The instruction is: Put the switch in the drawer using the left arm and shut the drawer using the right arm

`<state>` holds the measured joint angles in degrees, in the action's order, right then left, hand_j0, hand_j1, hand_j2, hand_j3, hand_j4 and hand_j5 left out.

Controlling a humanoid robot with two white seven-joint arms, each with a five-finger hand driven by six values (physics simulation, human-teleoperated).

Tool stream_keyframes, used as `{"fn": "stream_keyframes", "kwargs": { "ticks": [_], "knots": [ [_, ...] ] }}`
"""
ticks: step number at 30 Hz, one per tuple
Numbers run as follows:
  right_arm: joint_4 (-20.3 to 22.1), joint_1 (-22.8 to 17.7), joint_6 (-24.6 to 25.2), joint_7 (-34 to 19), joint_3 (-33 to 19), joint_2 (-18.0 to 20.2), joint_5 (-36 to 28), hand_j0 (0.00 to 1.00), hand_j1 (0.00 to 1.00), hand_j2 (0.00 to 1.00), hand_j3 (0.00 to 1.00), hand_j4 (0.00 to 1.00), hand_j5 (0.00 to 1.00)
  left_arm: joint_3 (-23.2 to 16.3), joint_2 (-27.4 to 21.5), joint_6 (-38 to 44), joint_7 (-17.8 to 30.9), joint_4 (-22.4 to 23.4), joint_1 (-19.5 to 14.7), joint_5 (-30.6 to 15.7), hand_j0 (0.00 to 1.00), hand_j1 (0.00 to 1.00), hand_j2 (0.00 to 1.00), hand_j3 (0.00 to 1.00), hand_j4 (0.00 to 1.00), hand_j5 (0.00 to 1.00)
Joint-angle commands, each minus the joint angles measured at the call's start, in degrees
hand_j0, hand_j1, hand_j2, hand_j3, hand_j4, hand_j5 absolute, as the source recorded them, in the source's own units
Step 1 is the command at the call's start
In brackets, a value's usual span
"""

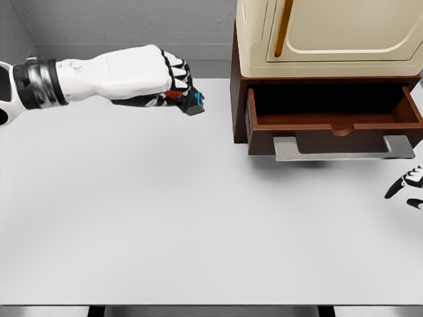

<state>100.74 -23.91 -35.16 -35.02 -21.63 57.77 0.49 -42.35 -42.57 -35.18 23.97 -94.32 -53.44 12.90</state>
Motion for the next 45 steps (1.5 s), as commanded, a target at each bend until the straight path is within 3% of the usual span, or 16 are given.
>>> {"fn": "stream_keyframes", "kwargs": {
  "ticks": [1, 13, 17, 20, 25, 35, 38, 41, 45],
  "knots": [
    [0.0, 0.1, 0.2, 0.0, 0.0, 0.1, -0.4, 0.57, 0.57, 0.57, 0.57, 0.57, 0.57, 0.1, 0.8, 0.2, -0.1, -1.1, -0.1, -2.4, 0.38, 0.38, 0.38, 0.38, 0.38, 0.38],
    [0.1, 0.0, 0.2, 0.0, 0.0, 0.1, -0.4, 0.57, 0.57, 0.57, 0.57, 0.57, 0.57, -6.1, 13.9, 0.2, 0.5, 1.4, -5.9, -0.5, 0.38, 0.38, 0.38, 0.38, 0.38, 0.38],
    [0.1, 0.1, 0.2, 0.0, 0.0, 0.1, -0.4, 0.57, 0.57, 0.57, 0.57, 0.57, 0.57, -8.9, 21.8, 0.2, 2.4, 10.6, -9.0, 0.5, 0.38, 0.38, 0.38, 0.38, 0.38, 0.38],
    [0.1, 0.1, 0.2, 0.0, 0.0, 0.1, -0.4, 0.57, 0.57, 0.57, 0.57, 0.57, 0.57, -9.9, 24.2, 0.2, 2.4, 11.4, -9.4, 1.2, 0.38, 0.38, 0.38, 0.38, 0.38, 0.38],
    [0.0, 0.1, 0.2, 0.0, 0.0, 0.1, -0.4, 0.57, 0.57, 0.57, 0.57, 0.57, 0.57, -10.5, 31.2, 0.2, 3.1, 22.2, -12.6, 3.4, 0.38, 0.38, 0.38, 0.38, 0.38, 0.38],
    [0.1, 0.1, 0.2, 0.0, 0.0, 0.1, -0.4, 0.57, 0.57, 0.57, 0.57, 0.57, 0.57, -10.4, 35.0, 0.2, 3.2, 28.0, -13.7, 3.7, 0.4, 0.4, 0.4, 0.4, 0.4, 0.4],
    [0.1, 0.1, 0.2, 0.0, 0.0, 0.1, -0.4, 0.57, 0.57, 0.57, 0.57, 0.57, 0.57, -10.3, 36.2, 0.2, 3.2, 32.1, -13.8, 3.6, 0.55, 0.55, 0.55, 0.55, 0.55, 0.55],
    [0.1, 0.1, 0.2, 0.0, 0.0, 0.2, -0.4, 0.57, 0.57, 0.57, 0.57, 0.57, 0.57, -10.0, 36.6, 0.2, 3.1, 32.1, -13.8, 3.2, 0.75, 0.75, 0.75, 0.75, 0.75, 0.75],
    [0.1, 0.1, 0.2, 0.0, 0.0, 0.2, -0.4, 0.57, 0.57, 0.57, 0.57, 0.57, 0.57, -9.8, 37.1, 0.2, 2.9, 31.6, -13.8, 2.9, 0.88, 0.88, 0.88, 0.88, 0.88, 0.88]
  ]
}}
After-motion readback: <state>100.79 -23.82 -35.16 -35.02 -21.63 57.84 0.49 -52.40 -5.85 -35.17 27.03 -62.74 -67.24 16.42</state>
